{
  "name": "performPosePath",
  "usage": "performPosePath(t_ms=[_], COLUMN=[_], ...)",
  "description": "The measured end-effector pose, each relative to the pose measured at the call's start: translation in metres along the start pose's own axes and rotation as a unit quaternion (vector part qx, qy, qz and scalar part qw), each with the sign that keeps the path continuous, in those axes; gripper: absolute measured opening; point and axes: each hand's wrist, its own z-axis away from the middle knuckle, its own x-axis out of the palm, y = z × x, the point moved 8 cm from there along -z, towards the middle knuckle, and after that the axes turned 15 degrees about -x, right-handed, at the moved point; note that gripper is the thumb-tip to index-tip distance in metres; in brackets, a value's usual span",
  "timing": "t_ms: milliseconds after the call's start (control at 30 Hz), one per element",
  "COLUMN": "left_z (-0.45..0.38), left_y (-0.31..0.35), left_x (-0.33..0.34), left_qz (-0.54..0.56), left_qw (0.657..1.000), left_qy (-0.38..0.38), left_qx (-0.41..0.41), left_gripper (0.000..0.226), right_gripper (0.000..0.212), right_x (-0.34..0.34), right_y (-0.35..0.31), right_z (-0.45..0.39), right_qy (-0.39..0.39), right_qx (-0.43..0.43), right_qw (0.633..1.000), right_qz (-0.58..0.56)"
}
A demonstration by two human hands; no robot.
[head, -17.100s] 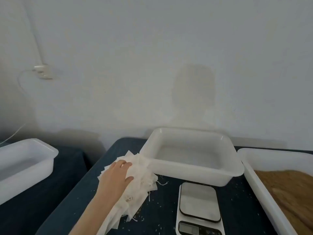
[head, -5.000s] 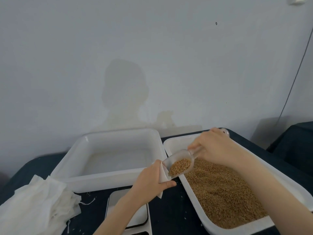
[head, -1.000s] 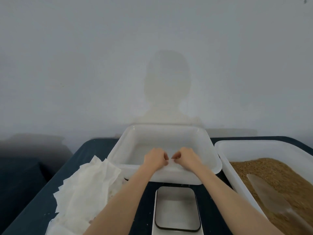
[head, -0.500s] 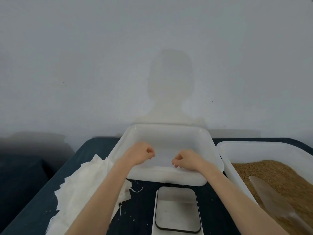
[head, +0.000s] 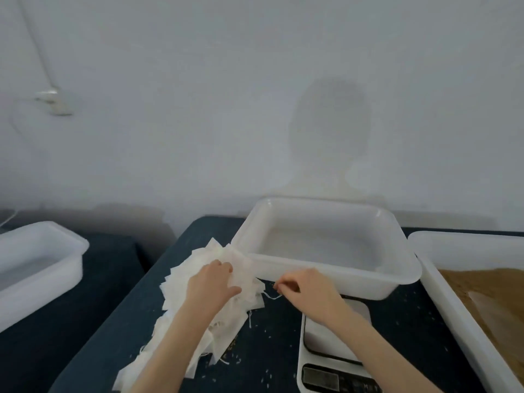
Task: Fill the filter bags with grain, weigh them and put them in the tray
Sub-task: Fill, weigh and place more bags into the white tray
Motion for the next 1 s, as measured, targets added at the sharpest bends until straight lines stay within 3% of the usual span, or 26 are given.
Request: performPosePath(t_ms=[67, 333, 600, 733, 900, 1000], left_z=[0.002, 0.01, 0.028, 0.039, 0.056, 0.06], left_y=[-0.002, -0.018, -0.038, -0.036, 0.009, 0.05], left_x=[0.003, -0.008, -0.053, -0.08, -0.087, -0.069], left_qz=[0.024, 0.183, 0.221, 0.356, 0.406, 0.468], left_qw=[0.999, 0.98, 0.958, 0.923, 0.909, 0.883], left_qy=[0.027, 0.081, 0.167, 0.132, 0.093, 0.026], left_qx=[-0.003, -0.013, -0.074, -0.066, -0.016, 0.019], left_gripper=[0.032, 0.036, 0.023, 0.018, 0.016, 0.016], right_gripper=[0.022, 0.02, 0.021, 0.02, 0.022, 0.031], right_x=[0.011, 0.043, 0.05, 0.038, 0.005, -0.015], right_y=[-0.007, -0.015, -0.024, -0.031, -0.046, -0.047], right_z=[0.004, 0.024, 0.029, 0.026, 0.022, 0.028], right_qy=[-0.003, -0.025, -0.011, 0.031, 0.132, 0.18], right_qx=[-0.003, 0.025, 0.04, 0.04, 0.024, 0.009], right_qw=[1.0, 0.999, 0.996, 0.991, 0.962, 0.955], right_qz=[-0.007, -0.039, -0.084, -0.126, -0.239, -0.237])
